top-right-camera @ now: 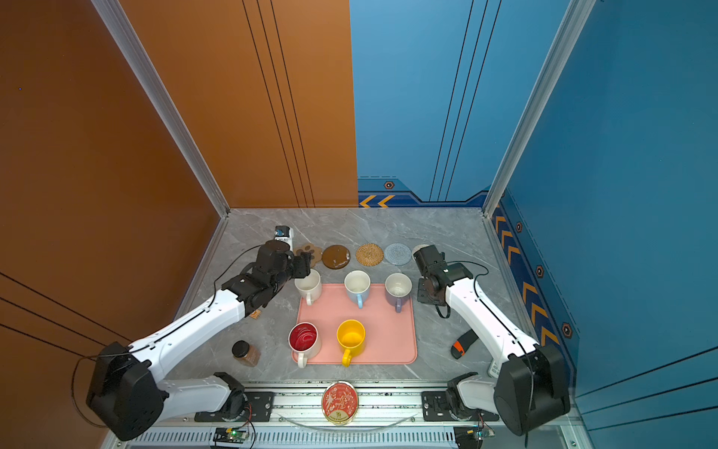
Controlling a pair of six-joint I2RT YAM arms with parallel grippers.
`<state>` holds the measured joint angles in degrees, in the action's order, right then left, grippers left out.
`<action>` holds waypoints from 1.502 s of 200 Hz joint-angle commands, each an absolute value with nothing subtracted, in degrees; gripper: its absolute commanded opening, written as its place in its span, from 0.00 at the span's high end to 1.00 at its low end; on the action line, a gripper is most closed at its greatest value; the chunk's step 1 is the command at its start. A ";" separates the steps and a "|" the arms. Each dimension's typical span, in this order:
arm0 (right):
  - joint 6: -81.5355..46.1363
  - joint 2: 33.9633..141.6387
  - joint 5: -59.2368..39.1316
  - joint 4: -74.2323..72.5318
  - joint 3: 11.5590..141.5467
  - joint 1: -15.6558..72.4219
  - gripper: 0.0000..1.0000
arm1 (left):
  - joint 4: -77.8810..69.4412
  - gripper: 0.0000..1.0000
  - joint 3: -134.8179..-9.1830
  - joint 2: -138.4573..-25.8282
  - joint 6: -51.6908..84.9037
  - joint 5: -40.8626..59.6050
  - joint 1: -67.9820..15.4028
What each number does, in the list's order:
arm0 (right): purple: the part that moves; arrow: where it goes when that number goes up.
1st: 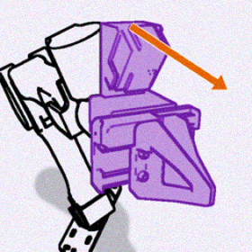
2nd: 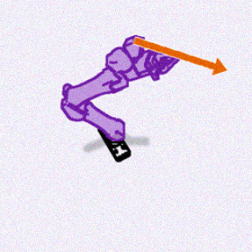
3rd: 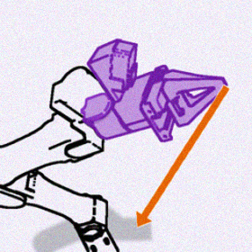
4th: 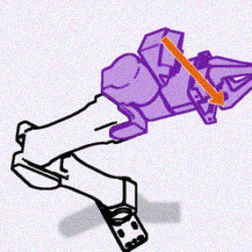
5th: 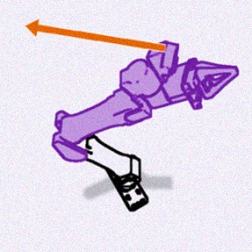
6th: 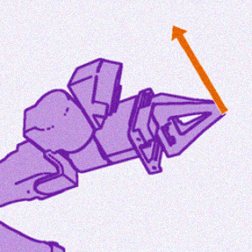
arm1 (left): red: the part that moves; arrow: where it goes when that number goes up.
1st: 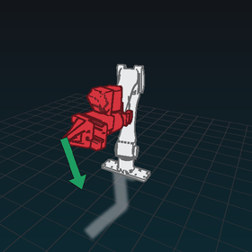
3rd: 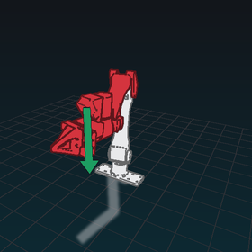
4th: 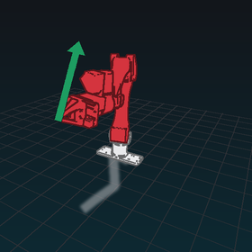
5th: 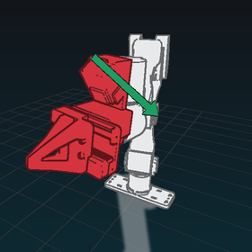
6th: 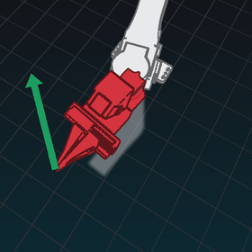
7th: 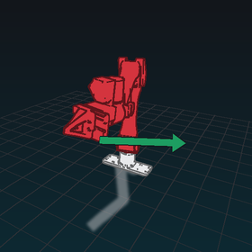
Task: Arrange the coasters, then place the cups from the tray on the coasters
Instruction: 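Lift the speckled mug and carry it toward the multicolour woven coaster, then lower the speckled mug onto the multicolour woven coaster with the right gripper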
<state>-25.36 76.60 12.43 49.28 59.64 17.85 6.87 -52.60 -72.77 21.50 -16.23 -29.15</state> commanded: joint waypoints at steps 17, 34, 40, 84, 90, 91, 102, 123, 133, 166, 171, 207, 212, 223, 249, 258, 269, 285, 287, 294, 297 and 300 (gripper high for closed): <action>-19.18 83.36 13.31 39.60 68.80 15.32 1.00 | 7.12 0.32 -51.51 -72.48 22.17 -15.64 -28.32; -18.34 86.75 12.61 37.06 71.22 14.63 1.00 | 7.23 0.32 -51.33 -72.16 22.30 -15.65 -28.24; -17.92 87.96 12.53 36.46 72.19 14.46 1.00 | 7.29 0.32 -51.33 -72.16 22.32 -15.69 -28.17; -16.49 96.53 12.36 35.50 79.52 12.46 1.00 | 8.34 0.32 -51.09 -70.89 22.24 -16.69 -27.98; -16.35 97.42 12.14 35.36 80.24 12.21 1.00 | 8.44 0.32 -51.00 -70.74 22.14 -16.82 -27.95; -16.31 97.53 12.04 35.34 80.42 12.17 1.00 | 8.44 0.32 -50.99 -70.70 22.14 -16.89 -27.95; -15.94 98.89 12.01 34.86 81.56 12.04 1.00 | 8.44 0.32 -50.87 -70.37 22.14 -17.13 -27.72; -15.52 101.69 11.41 34.80 84.02 11.43 1.00 | 8.44 0.32 -50.60 -70.05 22.18 -17.02 -27.53; -15.52 103.11 10.96 34.88 85.04 11.05 1.00 | 8.52 0.32 -50.61 -69.96 22.24 -16.82 -27.36; -15.29 106.81 10.15 35.60 87.66 9.94 1.00 | 8.68 0.32 -50.28 -69.35 22.41 -16.84 -27.07; -15.22 107.15 10.17 35.59 87.82 9.93 1.00 | 8.68 0.32 -50.16 -69.26 22.41 -16.86 -27.04; -15.23 108.58 10.29 35.44 88.33 9.32 1.00 | 8.70 0.32 -49.91 -68.64 22.58 -16.83 -26.81; -15.21 108.69 10.16 35.42 88.33 9.27 1.00 | 8.72 0.32 -49.90 -68.60 22.59 -16.83 -26.67; -15.25 108.92 10.27 35.46 88.26 9.25 1.00 | 8.79 0.32 -49.92 -68.60 22.59 -16.82 -26.63; -15.03 109.51 10.85 35.47 88.07 9.08 1.00 | 8.84 0.32 -49.82 -68.34 22.71 -16.65 -26.72; -15.10 109.74 10.76 35.42 88.03 8.96 1.00 | 8.79 0.32 -49.73 -68.38 22.76 -16.64 -26.69; -15.12 110.06 10.80 35.41 87.98 8.81 1.00 | 8.85 0.32 -49.74 -68.32 22.75 -16.61 -26.64; -15.24 110.63 10.75 35.42 87.90 8.69 1.00 | 8.88 0.32 -49.76 -68.32 22.75 -16.63 -26.72; -15.28 110.69 10.79 35.42 87.89 8.65 1.00 | 8.88 0.32 -49.79 -68.30 22.76 -16.68 -26.70; -15.37 110.74 10.80 35.42 87.89 8.54 1.00 | 8.88 0.32 -49.77 -68.31 22.76 -16.53 -26.71; -15.38 110.82 10.81 35.34 87.91 8.59 1.00 | 8.90 0.32 -49.79 -68.29 22.76 -16.60 -26.70; -15.38 110.86 10.81 35.33 87.92 8.54 1.00 | 8.90 0.32 -49.80 -68.29 22.76 -16.53 -26.65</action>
